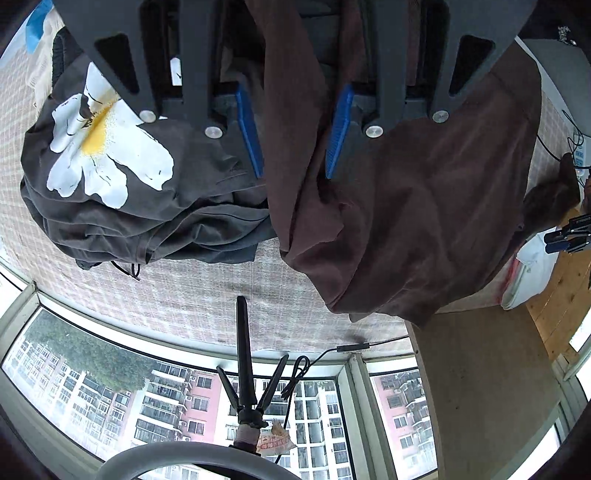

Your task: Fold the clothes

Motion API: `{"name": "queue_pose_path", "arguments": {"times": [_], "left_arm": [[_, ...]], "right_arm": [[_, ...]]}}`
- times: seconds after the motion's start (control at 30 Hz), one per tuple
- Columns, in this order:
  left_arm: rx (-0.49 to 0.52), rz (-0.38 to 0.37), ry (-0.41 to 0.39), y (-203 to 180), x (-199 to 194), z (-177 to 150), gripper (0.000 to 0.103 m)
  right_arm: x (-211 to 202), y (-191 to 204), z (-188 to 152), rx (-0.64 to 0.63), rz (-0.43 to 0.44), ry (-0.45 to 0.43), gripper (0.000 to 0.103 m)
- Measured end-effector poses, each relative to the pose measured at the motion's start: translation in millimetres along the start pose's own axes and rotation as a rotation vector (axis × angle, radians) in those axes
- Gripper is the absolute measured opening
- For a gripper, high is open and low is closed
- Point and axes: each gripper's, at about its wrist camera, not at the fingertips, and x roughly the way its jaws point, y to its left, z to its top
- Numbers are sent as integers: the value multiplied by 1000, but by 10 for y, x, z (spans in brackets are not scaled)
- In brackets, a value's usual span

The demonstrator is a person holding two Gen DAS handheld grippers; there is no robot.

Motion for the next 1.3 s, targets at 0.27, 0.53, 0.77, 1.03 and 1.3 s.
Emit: {"name": "queue_pose_path", "arguments": {"times": [0.27, 0.53, 0.77, 1.03, 1.3], "left_arm": [[60, 126, 121, 39, 732, 336, 47], [44, 203, 73, 227, 634, 335, 2], [12, 266, 61, 426, 623, 355, 2], [3, 255, 96, 538, 636, 322, 9], [-10, 80, -56, 189, 251, 742, 42]], "right_arm": [[582, -147, 120, -20, 82, 117, 35], [638, -84, 128, -86, 107, 158, 6], [112, -290, 318, -127, -177, 1, 6], [124, -222, 456, -134, -184, 25, 26], [647, 277, 1043, -104, 88, -30, 42]]}}
